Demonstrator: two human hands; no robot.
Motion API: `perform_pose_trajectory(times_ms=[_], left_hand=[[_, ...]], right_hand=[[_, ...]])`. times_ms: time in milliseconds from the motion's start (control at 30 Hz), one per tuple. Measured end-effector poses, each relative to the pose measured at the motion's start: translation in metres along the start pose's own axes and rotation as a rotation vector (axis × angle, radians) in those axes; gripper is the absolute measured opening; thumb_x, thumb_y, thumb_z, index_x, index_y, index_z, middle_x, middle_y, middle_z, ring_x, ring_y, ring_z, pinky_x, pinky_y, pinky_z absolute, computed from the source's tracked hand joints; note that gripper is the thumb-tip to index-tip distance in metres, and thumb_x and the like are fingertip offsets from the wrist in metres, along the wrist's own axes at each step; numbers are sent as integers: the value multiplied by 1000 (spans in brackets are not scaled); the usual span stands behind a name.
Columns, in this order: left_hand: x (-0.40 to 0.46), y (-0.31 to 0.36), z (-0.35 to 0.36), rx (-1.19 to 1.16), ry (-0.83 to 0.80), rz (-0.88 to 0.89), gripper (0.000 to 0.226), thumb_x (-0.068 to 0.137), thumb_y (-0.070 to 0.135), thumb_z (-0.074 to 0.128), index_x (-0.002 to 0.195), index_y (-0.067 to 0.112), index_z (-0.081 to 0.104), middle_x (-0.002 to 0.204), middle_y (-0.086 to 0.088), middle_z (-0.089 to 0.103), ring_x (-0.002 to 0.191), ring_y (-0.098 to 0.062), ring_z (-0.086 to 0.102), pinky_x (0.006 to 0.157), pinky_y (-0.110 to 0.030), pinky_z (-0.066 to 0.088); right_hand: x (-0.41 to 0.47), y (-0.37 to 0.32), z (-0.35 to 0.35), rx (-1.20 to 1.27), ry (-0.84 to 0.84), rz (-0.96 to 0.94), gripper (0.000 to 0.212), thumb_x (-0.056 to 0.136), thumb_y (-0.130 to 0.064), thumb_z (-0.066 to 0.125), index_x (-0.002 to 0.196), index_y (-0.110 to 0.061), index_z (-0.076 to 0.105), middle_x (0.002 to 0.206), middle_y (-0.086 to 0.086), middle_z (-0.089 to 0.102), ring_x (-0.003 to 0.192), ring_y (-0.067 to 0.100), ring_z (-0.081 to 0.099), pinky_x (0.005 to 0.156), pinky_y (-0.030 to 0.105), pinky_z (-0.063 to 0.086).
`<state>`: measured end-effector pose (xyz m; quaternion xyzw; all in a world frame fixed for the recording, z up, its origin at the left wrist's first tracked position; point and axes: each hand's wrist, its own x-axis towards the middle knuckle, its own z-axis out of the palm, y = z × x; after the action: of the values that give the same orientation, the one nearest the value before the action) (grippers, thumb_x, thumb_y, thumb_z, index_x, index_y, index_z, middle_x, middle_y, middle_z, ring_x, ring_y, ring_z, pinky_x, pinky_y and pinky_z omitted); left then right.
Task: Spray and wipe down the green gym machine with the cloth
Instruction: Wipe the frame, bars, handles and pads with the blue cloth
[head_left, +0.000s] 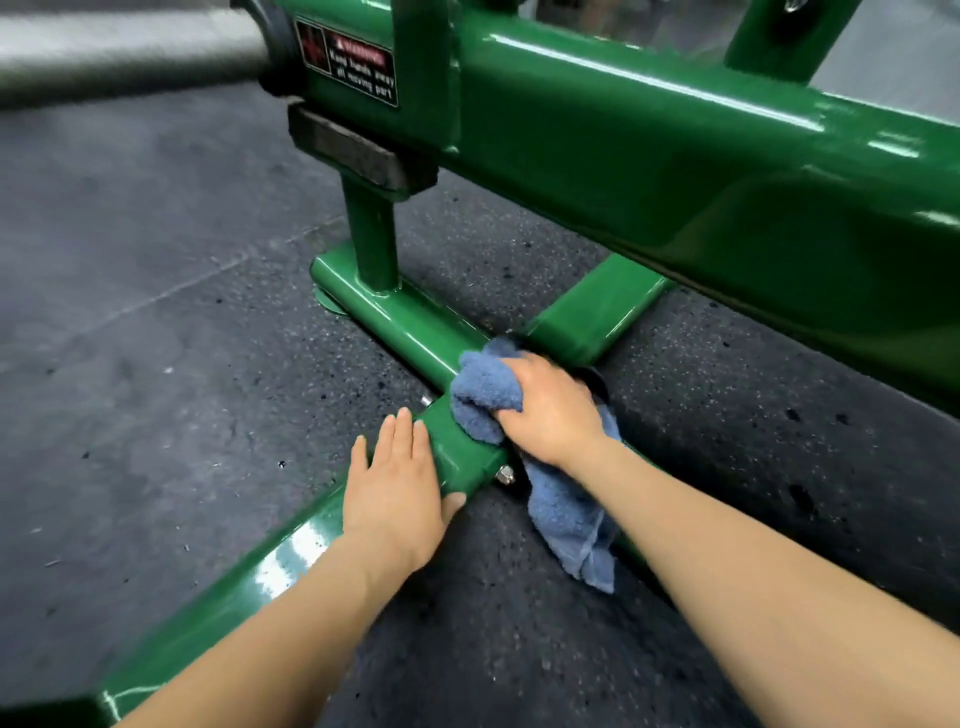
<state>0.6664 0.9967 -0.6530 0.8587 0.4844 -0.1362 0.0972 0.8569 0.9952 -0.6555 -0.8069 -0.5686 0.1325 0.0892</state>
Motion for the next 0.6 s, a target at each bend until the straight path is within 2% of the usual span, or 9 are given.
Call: perform_pose_trajectory(times_ms=[100,200,267,367,433,500,533,600], left_hand=[[4,-4,-2,-37,-48,-14,92,93,59,43,153,7,-5,162,-7,-4,149,-20,-1,120,-49,4],[9,-8,-9,-53,-65,4,96,89,58,52,153,9,0,161,-5,5,149,-18,8,120,-50,2],[11,-8,-11,-59,-63,7,96,89,57,55,153,8,2,161,-6,8,148,-18,11,120,-49,2],[14,-5,-11,-45,-68,9,93,88,55,57,152,7,9,159,-7,15,147,-18,14,120,-48,3],[12,-6,-11,-78,-43,8,89,87,54,58,152,11,16,157,-6,19,146,-17,17,119,-47,3],[11,-6,-9,-100,-43,20,90,85,54,59,153,14,15,157,-4,19,146,-16,15,120,-47,4],[11,-6,-7,-116,-42,26,91,85,54,60,153,14,14,157,-4,19,147,-16,14,120,-47,4],[12,-6,-6,-133,11,12,92,85,53,61,153,13,13,158,-3,18,146,-17,14,120,-46,5]], right_hand=[[32,6,-6,33,-2,108,53,77,-44,48,129,-32,48,134,4,53,122,29,50,100,44,43],[49,5,-12,-47,-36,230,59,79,-50,46,134,-28,45,144,4,44,129,28,44,104,45,40],[47,-5,-14,-64,-72,280,60,76,-50,50,131,-28,48,142,6,46,128,29,46,104,45,40],[17,-32,-9,-51,-102,85,53,68,-46,54,116,-26,57,121,4,61,112,28,59,89,39,49],[-15,-43,2,-39,-118,-86,57,73,-45,58,127,-29,54,135,2,54,127,26,49,98,38,43],[-33,-42,8,21,-125,-143,65,78,-42,60,140,-29,44,150,0,39,141,21,32,111,38,30],[-35,-38,8,19,-118,-161,66,79,-41,60,141,-29,42,152,-1,38,142,20,30,112,37,28],[-26,-30,2,-5,-69,-192,59,79,-38,60,137,-28,48,145,0,46,136,22,38,108,37,33]])
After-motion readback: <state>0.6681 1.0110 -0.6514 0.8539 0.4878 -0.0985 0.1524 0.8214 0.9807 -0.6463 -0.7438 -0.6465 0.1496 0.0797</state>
